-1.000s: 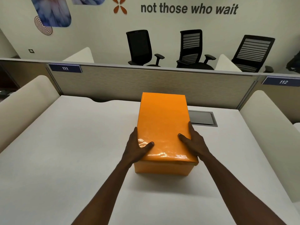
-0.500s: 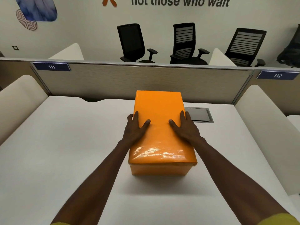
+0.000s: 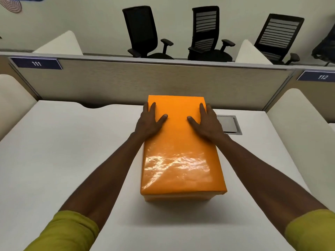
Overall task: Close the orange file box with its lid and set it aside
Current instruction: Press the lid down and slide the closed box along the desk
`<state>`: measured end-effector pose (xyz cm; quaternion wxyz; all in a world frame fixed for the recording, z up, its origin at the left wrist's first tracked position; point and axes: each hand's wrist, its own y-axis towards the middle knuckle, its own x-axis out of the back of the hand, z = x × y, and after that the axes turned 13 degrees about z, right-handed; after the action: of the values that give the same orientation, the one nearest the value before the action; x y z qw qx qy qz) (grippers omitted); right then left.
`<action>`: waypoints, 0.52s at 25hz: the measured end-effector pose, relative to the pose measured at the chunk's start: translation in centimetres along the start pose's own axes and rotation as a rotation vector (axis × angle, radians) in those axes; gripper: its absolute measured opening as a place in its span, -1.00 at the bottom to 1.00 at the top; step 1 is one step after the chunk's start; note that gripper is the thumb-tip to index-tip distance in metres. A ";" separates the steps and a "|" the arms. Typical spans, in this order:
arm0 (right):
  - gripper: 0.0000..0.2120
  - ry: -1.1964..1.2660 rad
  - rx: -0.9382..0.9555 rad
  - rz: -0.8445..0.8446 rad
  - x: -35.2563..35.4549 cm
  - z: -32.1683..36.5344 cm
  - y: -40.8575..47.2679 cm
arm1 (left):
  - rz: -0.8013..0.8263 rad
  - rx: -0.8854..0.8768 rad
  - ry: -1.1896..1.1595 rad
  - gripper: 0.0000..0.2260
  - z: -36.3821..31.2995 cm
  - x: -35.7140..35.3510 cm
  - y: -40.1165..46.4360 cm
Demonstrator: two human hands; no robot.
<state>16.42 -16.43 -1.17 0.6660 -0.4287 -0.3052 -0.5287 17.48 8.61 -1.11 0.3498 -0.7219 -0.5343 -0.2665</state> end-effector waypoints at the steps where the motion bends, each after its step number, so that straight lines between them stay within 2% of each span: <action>1: -0.13 0.001 0.002 -0.006 0.4 0.5 0.5 | -0.012 -0.002 0.007 -0.24 -0.5 0.5 0.4; 5: -0.16 -0.019 0.004 -0.045 2.6 2.3 2.5 | -0.070 -0.015 -0.042 -0.28 -2.2 2.5 2.8; 8: -0.27 0.015 -0.022 -0.099 3.0 2.7 5.2 | -0.097 0.041 -0.154 -0.33 -2.3 3.4 5.2; 11: -0.49 0.321 -0.190 -0.179 4.6 2.8 7.9 | -0.096 0.143 -0.343 -0.42 -2.3 4.6 7.0; 13: -0.65 0.457 -0.254 -0.153 5.5 2.4 9.0 | -0.088 0.163 -0.415 -0.53 -1.9 4.8 8.2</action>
<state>26.67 -16.08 2.43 0.6167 -0.3540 -0.1097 -0.6945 26.67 8.46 1.91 0.2774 -0.7067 -0.6455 -0.0834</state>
